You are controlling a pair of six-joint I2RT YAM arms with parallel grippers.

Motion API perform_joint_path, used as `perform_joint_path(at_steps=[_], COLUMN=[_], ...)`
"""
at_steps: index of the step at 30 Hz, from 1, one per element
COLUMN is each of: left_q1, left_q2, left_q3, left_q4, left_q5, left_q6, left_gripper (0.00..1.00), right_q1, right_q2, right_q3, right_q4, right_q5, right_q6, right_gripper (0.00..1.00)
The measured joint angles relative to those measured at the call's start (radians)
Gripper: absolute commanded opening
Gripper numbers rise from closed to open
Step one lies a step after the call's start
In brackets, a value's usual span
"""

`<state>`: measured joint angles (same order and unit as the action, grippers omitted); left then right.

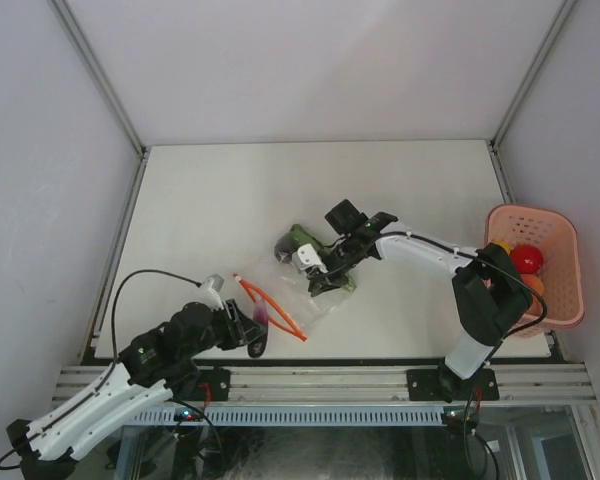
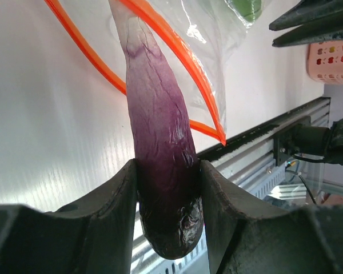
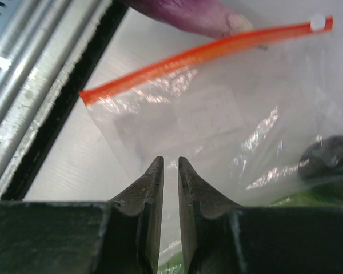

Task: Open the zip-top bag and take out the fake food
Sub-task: Pick up the fake vegetable from the zipper food storage bag.

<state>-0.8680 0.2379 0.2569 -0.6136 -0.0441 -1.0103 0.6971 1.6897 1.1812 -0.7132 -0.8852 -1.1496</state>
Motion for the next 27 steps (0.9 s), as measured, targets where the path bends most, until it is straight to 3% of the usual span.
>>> perform_joint_path(at_steps=[13,21,27], left_q1=[0.000,0.000,0.000], left_q2=[-0.084,-0.156,-0.147], left_q3=[0.140,0.170,0.130], left_q4=[-0.212,-0.279,-0.092], left_q5=[0.103,0.183,0.269], left_q6=[-0.079,-0.151,-0.219], left_gripper=[0.12,0.12,0.12], right_q1=[0.051,0.110,0.123], right_q2=[-0.090,-0.156,-0.199], right_q3=[0.000,0.000,0.000], right_q4=[-0.112,-0.152,-0.158], right_q5=[-0.274,-0.303,-0.291], right_q6=[-0.169,-0.258,-0.306], right_gripper=[0.55,0.61,0.62])
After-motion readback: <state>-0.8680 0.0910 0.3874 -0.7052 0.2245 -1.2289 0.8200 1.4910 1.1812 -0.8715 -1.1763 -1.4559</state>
